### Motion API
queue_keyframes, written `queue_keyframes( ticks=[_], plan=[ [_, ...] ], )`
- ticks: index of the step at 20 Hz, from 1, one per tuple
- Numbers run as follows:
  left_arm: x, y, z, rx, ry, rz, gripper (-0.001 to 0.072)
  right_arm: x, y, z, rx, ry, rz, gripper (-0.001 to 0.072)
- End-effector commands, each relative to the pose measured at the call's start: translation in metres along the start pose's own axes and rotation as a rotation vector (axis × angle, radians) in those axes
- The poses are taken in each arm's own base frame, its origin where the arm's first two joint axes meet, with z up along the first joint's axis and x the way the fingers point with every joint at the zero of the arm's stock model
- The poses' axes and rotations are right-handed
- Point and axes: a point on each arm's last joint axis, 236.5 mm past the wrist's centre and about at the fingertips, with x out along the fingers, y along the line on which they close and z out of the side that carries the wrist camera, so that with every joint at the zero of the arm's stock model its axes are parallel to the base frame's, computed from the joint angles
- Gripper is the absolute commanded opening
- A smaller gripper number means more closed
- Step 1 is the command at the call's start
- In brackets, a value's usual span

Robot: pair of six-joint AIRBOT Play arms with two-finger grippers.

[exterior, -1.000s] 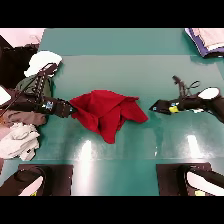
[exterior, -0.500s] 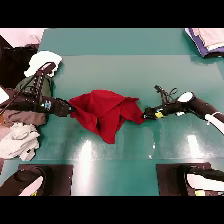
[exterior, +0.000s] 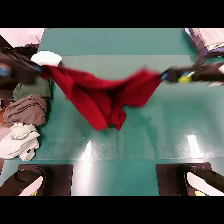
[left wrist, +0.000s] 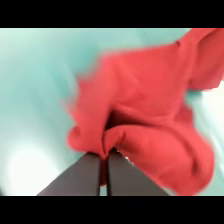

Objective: Fold the shirts.

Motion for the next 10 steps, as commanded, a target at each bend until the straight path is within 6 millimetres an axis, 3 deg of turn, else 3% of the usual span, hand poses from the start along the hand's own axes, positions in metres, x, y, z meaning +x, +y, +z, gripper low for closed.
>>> queue_keyframes(
  ticks=[1,4,6,8,10],
  plan=[
    [-0.107,0.003,0.087,0.092,-0.298,0.128,0.0022,-0.140,0.058,0.096,-0.172,-0.373,-0.067,0.0013],
    [-0.191,-0.022,0.127,0.140,-0.518,0.123,0.0022,-0.255,0.123,0.128,-0.340,-0.641,-0.137,0.0013],
    [-0.228,-0.045,0.139,0.162,-0.617,0.072,0.0022,-0.316,0.157,0.132,-0.426,-0.781,-0.205,0.0013],
    [-0.248,-0.074,0.142,0.180,-0.673,-0.034,0.0022,-0.363,0.177,0.132,-0.484,-0.891,-0.308,0.0012],
    [-0.252,-0.099,0.139,0.188,-0.676,-0.147,0.0022,-0.395,0.186,0.132,-0.519,-0.956,-0.432,0.0012]
  ],
)
